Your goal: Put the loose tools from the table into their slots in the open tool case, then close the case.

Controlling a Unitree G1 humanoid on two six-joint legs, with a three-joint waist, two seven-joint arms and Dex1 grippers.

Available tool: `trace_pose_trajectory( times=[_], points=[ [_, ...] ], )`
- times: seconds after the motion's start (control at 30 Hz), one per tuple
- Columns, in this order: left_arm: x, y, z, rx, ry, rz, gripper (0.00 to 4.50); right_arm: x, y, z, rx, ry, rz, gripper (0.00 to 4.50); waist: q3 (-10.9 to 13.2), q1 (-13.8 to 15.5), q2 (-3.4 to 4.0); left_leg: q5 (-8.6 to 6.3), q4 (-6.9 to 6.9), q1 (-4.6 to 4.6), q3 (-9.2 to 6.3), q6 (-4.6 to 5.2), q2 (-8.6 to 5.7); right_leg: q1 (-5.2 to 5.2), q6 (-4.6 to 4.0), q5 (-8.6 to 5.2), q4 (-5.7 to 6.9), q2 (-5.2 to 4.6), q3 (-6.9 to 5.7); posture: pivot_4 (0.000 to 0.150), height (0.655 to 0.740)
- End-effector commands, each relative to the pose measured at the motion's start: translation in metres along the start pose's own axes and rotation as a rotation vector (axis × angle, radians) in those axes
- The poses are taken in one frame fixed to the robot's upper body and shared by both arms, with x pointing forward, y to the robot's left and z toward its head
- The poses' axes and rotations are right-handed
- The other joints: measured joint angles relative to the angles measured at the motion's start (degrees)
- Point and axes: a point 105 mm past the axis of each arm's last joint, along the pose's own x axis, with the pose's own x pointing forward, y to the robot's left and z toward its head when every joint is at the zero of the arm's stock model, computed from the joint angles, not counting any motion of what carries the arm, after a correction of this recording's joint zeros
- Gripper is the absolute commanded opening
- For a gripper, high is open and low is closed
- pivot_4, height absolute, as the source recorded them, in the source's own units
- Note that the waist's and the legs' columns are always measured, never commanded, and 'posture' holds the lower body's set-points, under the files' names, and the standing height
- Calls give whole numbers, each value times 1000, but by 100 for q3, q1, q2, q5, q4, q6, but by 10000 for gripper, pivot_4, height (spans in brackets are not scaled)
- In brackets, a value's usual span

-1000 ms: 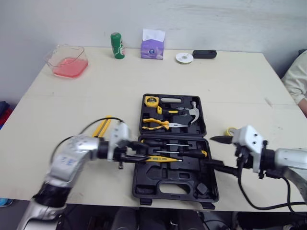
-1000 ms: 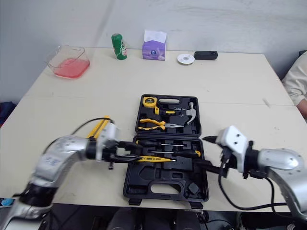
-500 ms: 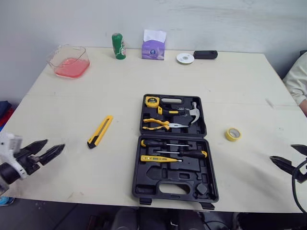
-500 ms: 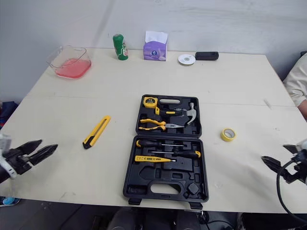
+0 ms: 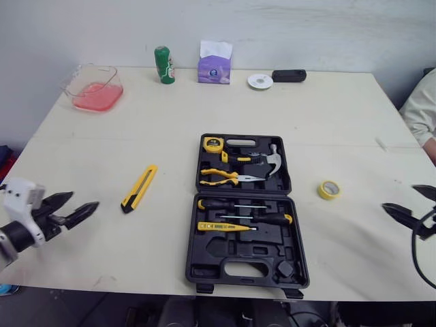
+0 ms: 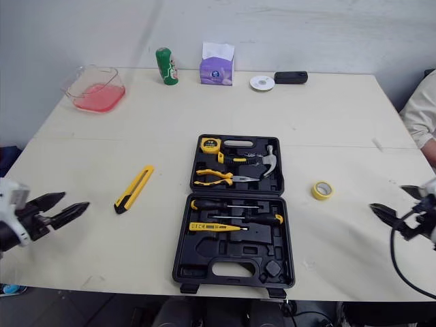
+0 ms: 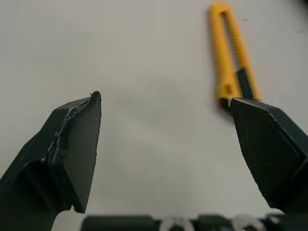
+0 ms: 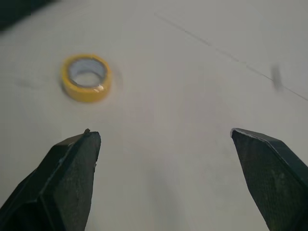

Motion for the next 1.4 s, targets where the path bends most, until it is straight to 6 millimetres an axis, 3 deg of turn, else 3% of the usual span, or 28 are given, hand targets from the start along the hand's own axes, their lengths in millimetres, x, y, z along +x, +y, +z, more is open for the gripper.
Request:
trace_pose_trajectory(
  times=[0.03,0.1,0.2,0.37,0.5,0.7,0.8,0.97,1.03,1.1,1.2,1.3,1.4],
  points=[
    [10,-18,17,23,-44,-48,44599,7,8,39,-57,-109,29,45000,2,-19,3,1,-1,0,0,1,-1,0,0,0,-1,0,0,1500,7244],
    [21,-23,15,14,-12,-44,44599,17,19,72,-58,-209,95,45000,2,-36,4,17,0,-1,0,12,-3,0,2,1,0,1,-1,1500,7244],
    [38,-23,7,24,75,-19,44599,30,65,114,-68,-305,349,45000,5,-73,10,25,-1,6,4,9,-2,0,2,1,5,7,5,1500,7244],
    [53,-32,-8,9,163,-49,44599,34,140,137,-123,-323,727,45000,5,-35,3,36,-39,1,-3,-22,13,-6,-5,-3,-16,32,0,1500,7244],
    [65,-24,-20,32,225,-2,44599,38,169,147,-165,-353,854,45000,4,-2,0,37,-52,-6,1,-24,9,-11,-4,-3,-34,36,-2,1500,7244],
    [79,-26,-17,67,221,-8,44599,47,189,152,-195,-373,929,45000,4,-7,0,47,-52,5,0,0,-4,-8,-2,-1,-16,13,-1,1500,7244],
    [82,-28,-18,18,219,-18,35731,50,193,151,-207,-371,943,45000,4,3,1,59,-60,7,-10,10,-11,-10,-14,5,-6,1,-11,1500,7244],
    [85,-41,-29,18,241,-44,13760,51,191,152,-201,-373,938,45000,3,3,2,63,-60,4,-10,5,-23,-8,-10,7,-9,-14,-16,1500,7244],
    [85,-44,-28,29,233,-56,13648,51,192,151,-200,-371,938,45000,3,6,2,71,-60,3,-9,-7,-26,-7,-6,9,-11,-19,-17,1500,7244],
    [80,-45,7,82,139,-95,13648,50,192,149,-193,-366,943,45000,4,14,1,72,-60,2,-9,-4,-30,-6,-2,11,-13,-23,-17,1500,7244],
    [67,-86,47,220,43,-365,13648,50,190,145,-191,-353,936,45000,26,-4,-39,73,-60,-6,-11,-4,-26,-12,-2,11,-13,-19,-21,1500,7244],
    [61,-122,60,281,61,-570,13648,53,185,138,-195,-333,893,45000,29,8,-45,77,-60,-20,-20,-14,-25,-18,-4,10,-20,-19,-31,1500,7244],
    [68,-160,65,403,73,-757,13648,52,177,126,-177,-294,842,45000,28,28,-42,76,-63,-17,-14,-10,-32,-9,2,13,-33,-19,-30,1500,7244]
  ],
)
